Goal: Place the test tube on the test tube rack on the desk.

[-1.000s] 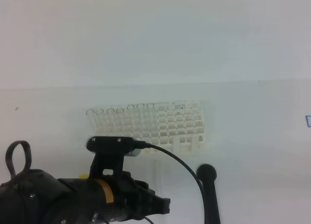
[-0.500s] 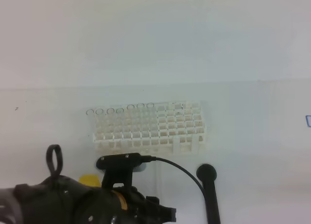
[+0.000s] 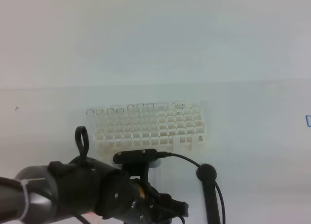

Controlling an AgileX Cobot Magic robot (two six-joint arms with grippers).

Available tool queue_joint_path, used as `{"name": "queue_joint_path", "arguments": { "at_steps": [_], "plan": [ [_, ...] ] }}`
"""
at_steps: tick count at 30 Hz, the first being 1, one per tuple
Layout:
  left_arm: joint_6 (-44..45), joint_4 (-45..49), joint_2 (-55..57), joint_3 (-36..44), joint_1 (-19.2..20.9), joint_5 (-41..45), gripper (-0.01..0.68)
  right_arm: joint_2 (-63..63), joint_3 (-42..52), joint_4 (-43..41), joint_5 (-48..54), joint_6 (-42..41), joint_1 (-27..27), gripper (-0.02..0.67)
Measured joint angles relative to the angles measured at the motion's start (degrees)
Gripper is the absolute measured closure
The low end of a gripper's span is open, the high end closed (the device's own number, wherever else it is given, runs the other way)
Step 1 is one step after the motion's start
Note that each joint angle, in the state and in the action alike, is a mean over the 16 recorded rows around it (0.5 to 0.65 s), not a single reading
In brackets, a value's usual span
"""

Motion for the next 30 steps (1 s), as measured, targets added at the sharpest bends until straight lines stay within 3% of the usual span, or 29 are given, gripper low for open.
{"name": "queue_joint_path", "arguments": {
  "at_steps": [30],
  "plan": [
    [-0.82, 1.62, 7.51, -6.51, 0.00, 6.51, 0.370, 0.00, 0.00, 0.00, 0.04, -1.06, 0.00, 0.650]
  ]
}}
